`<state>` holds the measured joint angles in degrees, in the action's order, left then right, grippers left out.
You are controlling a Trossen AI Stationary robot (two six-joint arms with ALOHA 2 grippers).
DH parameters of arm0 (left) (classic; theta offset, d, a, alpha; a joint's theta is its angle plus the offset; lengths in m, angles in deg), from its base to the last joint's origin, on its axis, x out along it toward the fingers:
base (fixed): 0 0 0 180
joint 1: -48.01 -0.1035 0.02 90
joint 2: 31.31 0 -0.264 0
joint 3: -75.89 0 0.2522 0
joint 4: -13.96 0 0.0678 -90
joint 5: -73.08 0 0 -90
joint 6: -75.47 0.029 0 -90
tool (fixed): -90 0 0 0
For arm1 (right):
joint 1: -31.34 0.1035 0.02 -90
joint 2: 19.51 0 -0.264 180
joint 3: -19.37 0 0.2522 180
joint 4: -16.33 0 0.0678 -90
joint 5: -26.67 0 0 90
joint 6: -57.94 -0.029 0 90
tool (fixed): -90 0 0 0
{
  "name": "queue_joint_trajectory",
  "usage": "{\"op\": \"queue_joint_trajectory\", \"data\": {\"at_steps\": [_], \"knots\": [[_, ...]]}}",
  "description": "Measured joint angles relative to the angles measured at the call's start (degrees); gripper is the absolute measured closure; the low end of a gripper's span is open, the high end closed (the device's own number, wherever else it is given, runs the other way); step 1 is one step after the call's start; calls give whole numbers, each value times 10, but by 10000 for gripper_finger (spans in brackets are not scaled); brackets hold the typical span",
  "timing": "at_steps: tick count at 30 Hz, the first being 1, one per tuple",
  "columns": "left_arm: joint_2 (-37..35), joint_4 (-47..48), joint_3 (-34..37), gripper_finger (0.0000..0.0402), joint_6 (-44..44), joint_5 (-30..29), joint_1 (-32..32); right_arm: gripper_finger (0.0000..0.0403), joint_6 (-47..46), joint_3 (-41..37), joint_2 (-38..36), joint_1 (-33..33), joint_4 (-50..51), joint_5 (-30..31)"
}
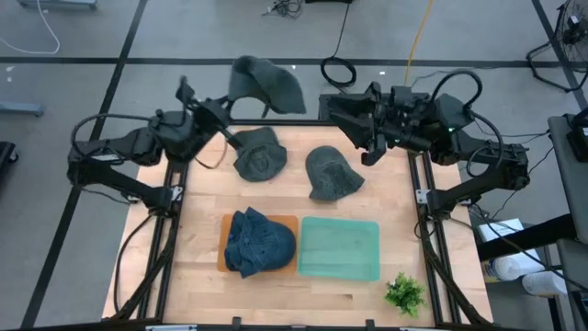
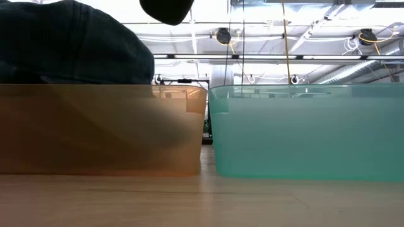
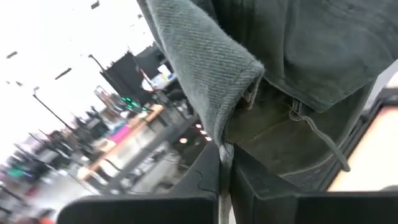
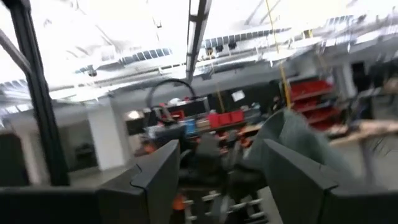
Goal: Pick & Place hat
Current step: Put the top left gray cap into the blue green bin
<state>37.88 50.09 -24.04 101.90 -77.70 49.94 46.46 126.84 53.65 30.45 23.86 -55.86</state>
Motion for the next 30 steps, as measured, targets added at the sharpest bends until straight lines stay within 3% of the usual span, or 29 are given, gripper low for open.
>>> {"op": "queue_joint_trajectory", "data": {"at_steps": [7, 12, 22, 30], "knots": [[76, -4, -62, 392, 104, -91, 40, 190, 99, 0, -4, -14, 5, 2], [115, -82, -77, 392, 214, -143, 60, 190, 115, 0, -4, -17, 25, 4], [164, -236, -81, 392, 410, -144, 99, 190, 325, 0, -4, -19, 124, 62], [183, -240, -81, 392, 429, -139, 115, 190, 333, 0, -4, -21, 149, 75]]}}
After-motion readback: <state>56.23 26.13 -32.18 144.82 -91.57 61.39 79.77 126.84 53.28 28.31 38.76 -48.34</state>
